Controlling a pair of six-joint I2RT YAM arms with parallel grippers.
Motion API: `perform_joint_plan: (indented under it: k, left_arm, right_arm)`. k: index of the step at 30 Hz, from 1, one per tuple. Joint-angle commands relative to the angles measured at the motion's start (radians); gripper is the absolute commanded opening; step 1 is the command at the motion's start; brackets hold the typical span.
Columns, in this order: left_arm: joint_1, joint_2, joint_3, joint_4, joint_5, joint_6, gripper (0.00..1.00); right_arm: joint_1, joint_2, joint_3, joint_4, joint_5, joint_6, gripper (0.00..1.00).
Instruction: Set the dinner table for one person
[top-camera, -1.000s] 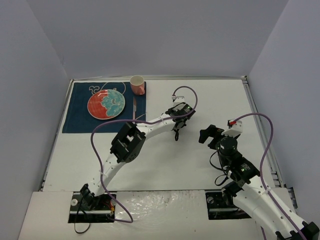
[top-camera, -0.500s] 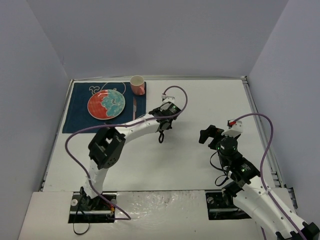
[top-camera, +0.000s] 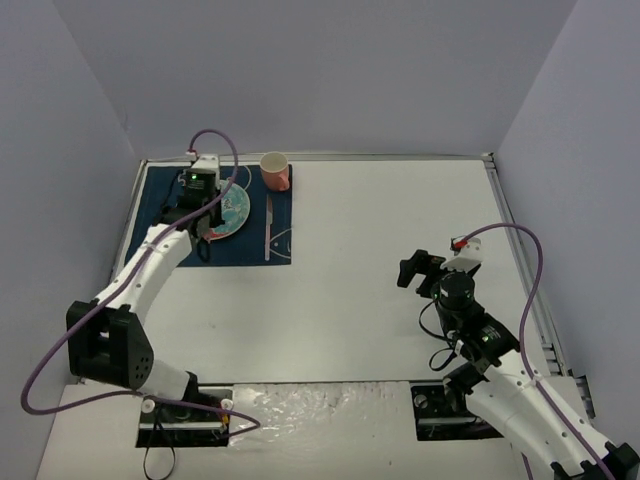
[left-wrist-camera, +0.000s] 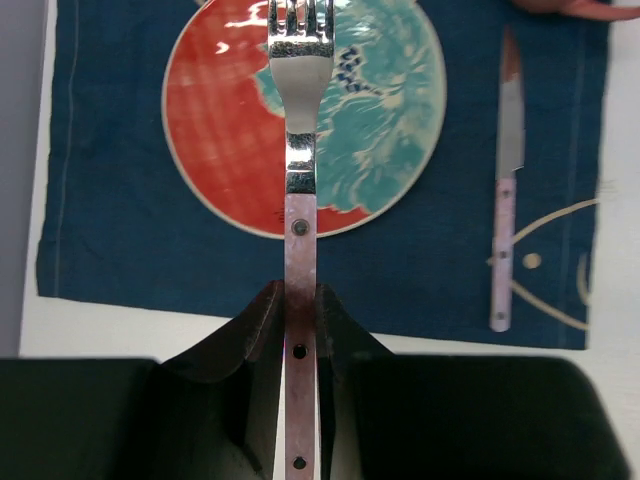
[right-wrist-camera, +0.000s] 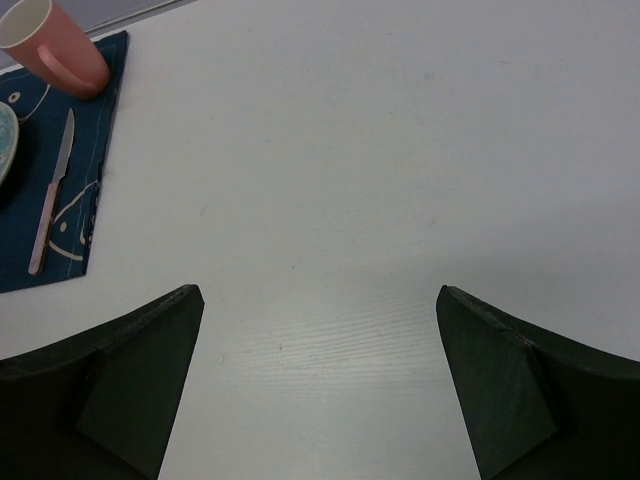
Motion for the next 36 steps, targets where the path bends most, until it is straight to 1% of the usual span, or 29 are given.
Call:
perform_joint_plan:
  k: [1,4,10,17,20,28,36]
  left_arm:
    - [0.188,-0.051,-0.008,0.068,0.125,0.211,0.00]
    - [0.343,-0.029,-0.016,0.115,0.234,0.254,0.00]
    - [0.455,0.118,0.030,0.186,0.317,0.306,0.00]
    - [0.480,0.288,0.112,0.204,0.298,0.376,0.00]
    - [0.508,0.334,0.137,0.204,0.344,0.375,0.00]
    - [0.551,0.424,0.181,0.202,0.379,0.390,0.00]
    - [0.558,0.481,0.208,0.214,0.406,0.399,0.00]
  right_arm:
    - [-0.001,0.026,0.053,0.070,-0.022,-0.041,1.00]
    - [-0.001,0.026,0.040,0.086,-0.051,-0.043,1.00]
    - [0.000,0.002,0.015,0.092,-0.080,-0.050,1.00]
    - [0.000,0.013,0.008,0.093,-0.084,-0.057,1.00]
    - [-0.001,0.033,0.015,0.094,-0.085,-0.056,1.00]
    - [-0.001,0.080,0.019,0.108,-0.095,-0.047,1.00]
    - [-0.001,0.101,0.017,0.117,-0.102,-0.039,1.00]
